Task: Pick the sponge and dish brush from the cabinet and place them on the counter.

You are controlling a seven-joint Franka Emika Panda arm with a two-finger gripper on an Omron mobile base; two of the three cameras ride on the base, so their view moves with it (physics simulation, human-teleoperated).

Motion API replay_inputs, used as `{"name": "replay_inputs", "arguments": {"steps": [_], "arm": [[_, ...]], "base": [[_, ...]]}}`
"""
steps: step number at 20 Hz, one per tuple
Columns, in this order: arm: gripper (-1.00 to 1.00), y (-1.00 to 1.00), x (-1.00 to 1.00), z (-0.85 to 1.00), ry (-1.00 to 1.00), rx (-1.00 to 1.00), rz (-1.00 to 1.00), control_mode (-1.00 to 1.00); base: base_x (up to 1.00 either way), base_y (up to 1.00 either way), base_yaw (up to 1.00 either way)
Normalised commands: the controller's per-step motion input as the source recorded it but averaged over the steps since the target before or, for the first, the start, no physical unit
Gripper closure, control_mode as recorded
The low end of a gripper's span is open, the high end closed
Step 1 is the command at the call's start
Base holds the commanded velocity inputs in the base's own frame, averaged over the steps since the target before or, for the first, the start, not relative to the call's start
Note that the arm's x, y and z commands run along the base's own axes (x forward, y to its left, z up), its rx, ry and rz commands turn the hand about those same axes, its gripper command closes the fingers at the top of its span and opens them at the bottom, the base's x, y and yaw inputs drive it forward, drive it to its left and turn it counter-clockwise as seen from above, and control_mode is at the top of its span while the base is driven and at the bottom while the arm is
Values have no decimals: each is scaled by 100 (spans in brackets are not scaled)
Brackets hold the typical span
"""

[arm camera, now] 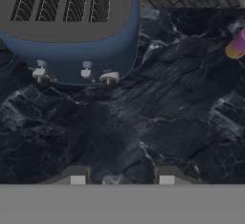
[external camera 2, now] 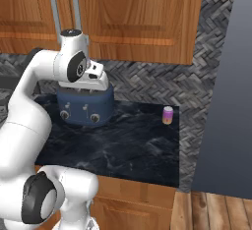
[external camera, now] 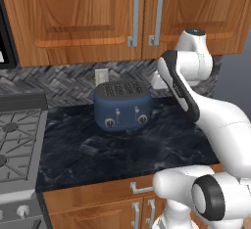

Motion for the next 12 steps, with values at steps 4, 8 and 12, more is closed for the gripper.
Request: {"name": "replay_inputs", "arguments": {"steps": [4, 8, 12], "arm": [[-100, 2, -11, 6, -3, 0, 3, -100], [-100, 7, -18, 20, -18, 1, 8, -100], [-100, 13, -18, 28, -24, 2, 10, -100]], "base": [[0, 0, 0], [0, 0, 0], [0, 0, 0]]}}
